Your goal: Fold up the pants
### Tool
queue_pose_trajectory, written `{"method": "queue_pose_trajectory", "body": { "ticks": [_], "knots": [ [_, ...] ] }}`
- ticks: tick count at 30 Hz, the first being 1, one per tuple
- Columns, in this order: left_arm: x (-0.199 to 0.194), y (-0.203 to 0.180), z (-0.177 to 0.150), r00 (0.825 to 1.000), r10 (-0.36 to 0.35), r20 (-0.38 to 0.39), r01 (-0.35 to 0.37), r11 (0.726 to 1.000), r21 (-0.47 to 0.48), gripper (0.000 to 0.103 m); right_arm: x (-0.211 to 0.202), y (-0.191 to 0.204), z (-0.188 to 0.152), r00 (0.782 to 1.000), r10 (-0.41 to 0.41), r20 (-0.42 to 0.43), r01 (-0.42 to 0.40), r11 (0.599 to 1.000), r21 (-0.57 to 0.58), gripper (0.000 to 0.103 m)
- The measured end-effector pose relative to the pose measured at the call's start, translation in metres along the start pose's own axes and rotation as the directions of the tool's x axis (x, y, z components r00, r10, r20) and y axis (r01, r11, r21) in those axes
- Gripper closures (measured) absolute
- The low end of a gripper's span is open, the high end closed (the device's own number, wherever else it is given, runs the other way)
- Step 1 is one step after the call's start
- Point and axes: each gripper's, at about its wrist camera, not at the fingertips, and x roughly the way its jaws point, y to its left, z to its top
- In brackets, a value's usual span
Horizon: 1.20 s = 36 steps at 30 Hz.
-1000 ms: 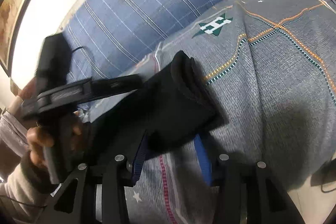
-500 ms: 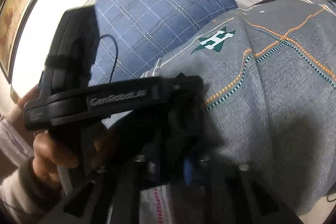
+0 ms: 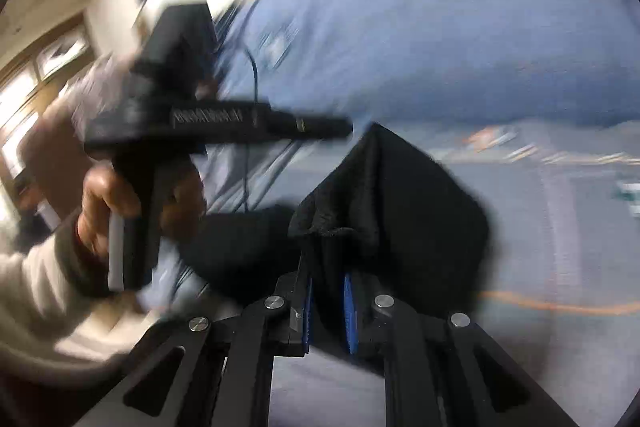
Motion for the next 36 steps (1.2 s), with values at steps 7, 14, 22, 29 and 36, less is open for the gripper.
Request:
{"method": "queue_pose_trajectory", "body": {
  "ticks": [7, 14, 22, 29, 36],
  "knots": [
    [-0.003, 0.052, -0.056, 0.998, 0.019, -0.064, -0.030, 0.982, -0.187, 0.080, 0.053, -0.003, 0.004, 0.977, 0.071, -0.203, -0.059, 0.996, 0.062, 0.075],
    [0.004, 0.030, -0.074, 0.999, -0.040, -0.023, 0.034, 0.972, -0.232, 0.038, -0.032, -0.008, -0.011, 0.999, 0.033, 0.026, -0.036, 0.992, 0.122, 0.054],
    [0.044, -0.003, -0.079, 0.999, 0.015, -0.035, -0.022, 0.979, -0.203, 0.048, -0.009, -0.045, -0.013, 0.986, -0.168, -0.001, 0.164, 0.962, 0.217, 0.056],
    [0.024, -0.005, -0.079, 0.999, 0.031, -0.040, -0.035, 0.992, -0.122, 0.088, -0.003, -0.028, 0.001, 0.984, -0.176, 0.020, 0.171, 0.974, 0.148, 0.056],
    [0.031, 0.021, -0.091, 0.994, 0.093, -0.065, -0.104, 0.975, -0.196, 0.096, 0.034, -0.043, 0.000, 0.975, -0.214, -0.056, 0.220, 0.963, 0.155, 0.056]
  ]
}}
